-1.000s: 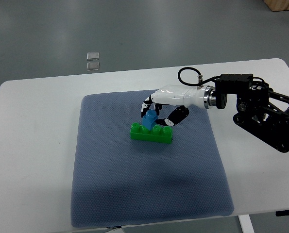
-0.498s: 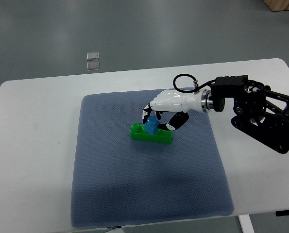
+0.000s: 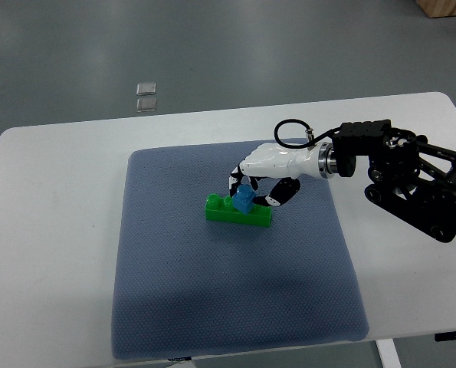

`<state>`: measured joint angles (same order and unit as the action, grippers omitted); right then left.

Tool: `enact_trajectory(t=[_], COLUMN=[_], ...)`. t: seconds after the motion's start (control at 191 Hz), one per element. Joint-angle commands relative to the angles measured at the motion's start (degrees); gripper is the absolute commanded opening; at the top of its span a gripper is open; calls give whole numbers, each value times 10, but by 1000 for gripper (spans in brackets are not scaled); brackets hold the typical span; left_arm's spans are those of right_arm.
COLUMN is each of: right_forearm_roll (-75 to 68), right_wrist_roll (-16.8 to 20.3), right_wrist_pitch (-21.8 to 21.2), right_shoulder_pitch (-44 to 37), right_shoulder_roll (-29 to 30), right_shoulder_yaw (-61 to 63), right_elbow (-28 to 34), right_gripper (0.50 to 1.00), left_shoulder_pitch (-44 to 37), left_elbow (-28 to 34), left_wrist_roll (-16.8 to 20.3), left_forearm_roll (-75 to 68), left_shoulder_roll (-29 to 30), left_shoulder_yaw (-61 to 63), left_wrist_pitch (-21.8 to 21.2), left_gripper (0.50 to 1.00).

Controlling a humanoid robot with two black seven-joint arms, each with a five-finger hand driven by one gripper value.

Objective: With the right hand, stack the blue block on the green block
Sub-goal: 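Lower the blue block onto the green block's studs and press down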

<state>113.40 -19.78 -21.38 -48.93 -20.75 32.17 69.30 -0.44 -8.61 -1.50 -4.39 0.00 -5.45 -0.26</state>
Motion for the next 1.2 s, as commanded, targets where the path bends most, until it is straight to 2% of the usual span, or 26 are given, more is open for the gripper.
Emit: enact_trajectory(t=[0.0,0.629,1.194], right_forearm_roll=[1,2,0], right_wrist_roll=[0,3,-8], right_wrist_pitch=[-1,0,0], right_shoulder_pitch=[-2,-8,-18], right_shoulder_roll=[0,18,9], right_shoulder_yaw=[-1,-16,-18], right_elbow=[0,-24,-24], right_gripper=[500,500,500], left_shoulder_pitch=[0,0,0], left_elbow=[0,0,0], left_wrist_roll=[0,0,0], left_forearm_roll=[0,0,0], left_shoulder_roll=[0,0,0], left_shoulder_yaw=[0,0,0], left_wrist_pitch=[0,0,0], left_gripper=[1000,1000,1000])
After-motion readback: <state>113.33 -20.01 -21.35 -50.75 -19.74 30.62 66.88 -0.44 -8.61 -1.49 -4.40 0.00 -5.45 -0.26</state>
